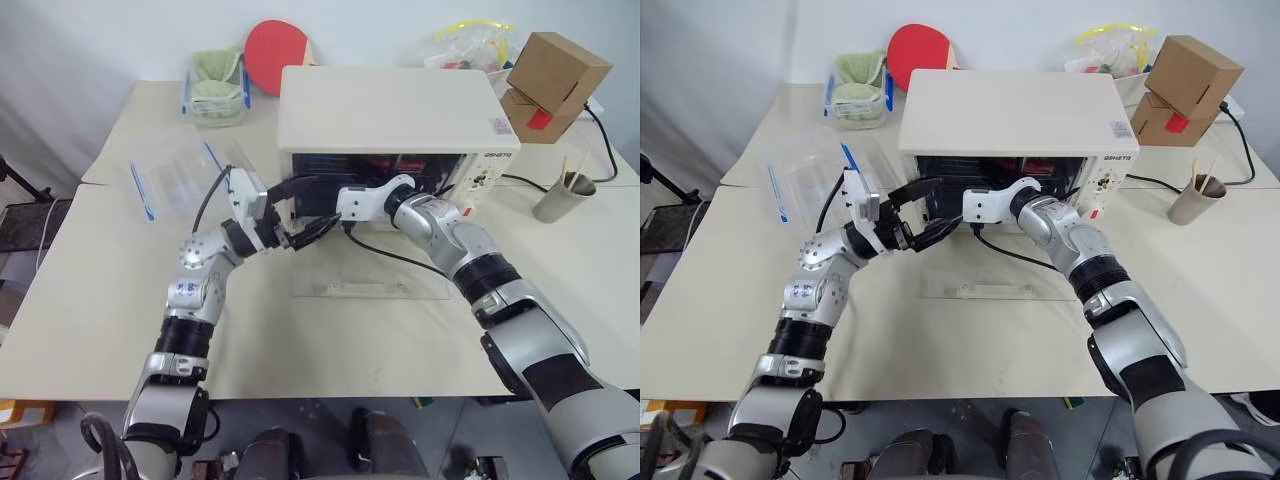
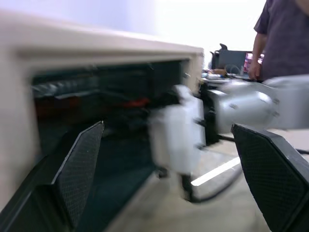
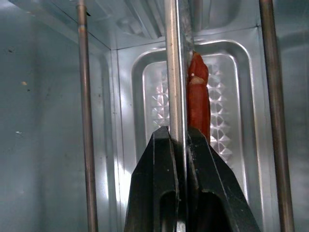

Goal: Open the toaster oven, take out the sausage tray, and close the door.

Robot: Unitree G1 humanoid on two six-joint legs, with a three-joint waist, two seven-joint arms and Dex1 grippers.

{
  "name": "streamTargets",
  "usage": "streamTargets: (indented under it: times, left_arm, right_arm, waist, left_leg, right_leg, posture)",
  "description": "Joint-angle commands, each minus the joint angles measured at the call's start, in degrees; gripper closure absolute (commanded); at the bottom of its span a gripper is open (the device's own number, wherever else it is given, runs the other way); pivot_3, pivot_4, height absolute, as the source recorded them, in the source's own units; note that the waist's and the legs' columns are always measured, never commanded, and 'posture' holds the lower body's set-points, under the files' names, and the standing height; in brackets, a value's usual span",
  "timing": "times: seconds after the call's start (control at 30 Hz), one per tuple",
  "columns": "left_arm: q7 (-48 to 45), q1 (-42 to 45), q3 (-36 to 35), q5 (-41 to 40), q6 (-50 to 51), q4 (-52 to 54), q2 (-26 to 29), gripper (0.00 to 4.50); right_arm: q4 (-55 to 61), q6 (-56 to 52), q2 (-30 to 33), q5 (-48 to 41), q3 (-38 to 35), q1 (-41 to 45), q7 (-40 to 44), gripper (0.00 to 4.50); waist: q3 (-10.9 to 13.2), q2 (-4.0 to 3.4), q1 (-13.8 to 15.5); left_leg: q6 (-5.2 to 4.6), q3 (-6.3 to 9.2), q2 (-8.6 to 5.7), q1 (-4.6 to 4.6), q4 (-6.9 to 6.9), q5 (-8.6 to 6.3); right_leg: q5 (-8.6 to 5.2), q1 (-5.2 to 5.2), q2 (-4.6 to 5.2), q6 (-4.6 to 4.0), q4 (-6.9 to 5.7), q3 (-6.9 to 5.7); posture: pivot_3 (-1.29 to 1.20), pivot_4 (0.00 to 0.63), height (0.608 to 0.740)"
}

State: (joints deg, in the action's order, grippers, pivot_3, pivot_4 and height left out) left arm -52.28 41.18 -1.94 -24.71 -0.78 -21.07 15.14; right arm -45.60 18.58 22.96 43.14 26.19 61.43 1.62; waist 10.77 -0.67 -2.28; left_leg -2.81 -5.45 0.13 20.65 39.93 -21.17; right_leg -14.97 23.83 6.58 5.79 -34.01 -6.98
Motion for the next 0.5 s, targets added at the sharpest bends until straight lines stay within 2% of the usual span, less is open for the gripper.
streamTargets:
  times: [0.03,0.5]
  left_arm:
    - [-1.6,2.1,-2.9,-2.4,-0.4,-1.4,0.2,0.0]
    - [-5.4,6.6,-6.6,-5.1,3.0,-7.8,2.7,0.0]
  right_arm:
    - [8.0,1.0,0.5,-2.2,-1.7,-1.4,0.8,4.49]
    - [33.1,-3.5,5.4,-4.2,-5.8,-15.0,11.8,4.49]
  waist:
    - [0.0,0.0,-0.1]
    - [0.0,0.01,-0.2]
  left_leg:
    - [0.0,0.01,0.01,0.02,0.0,0.0]
    - [0.0,0.03,0.02,0.12,0.09,0.01]
  right_leg:
    - [0.0,0.02,0.0,0.0,0.0,-0.03]
    - [0.0,0.09,-0.01,0.0,-0.04,-0.22]
  posture:
    - [0.0,0.15,0.74]
    - [0.0,0.15,0.74]
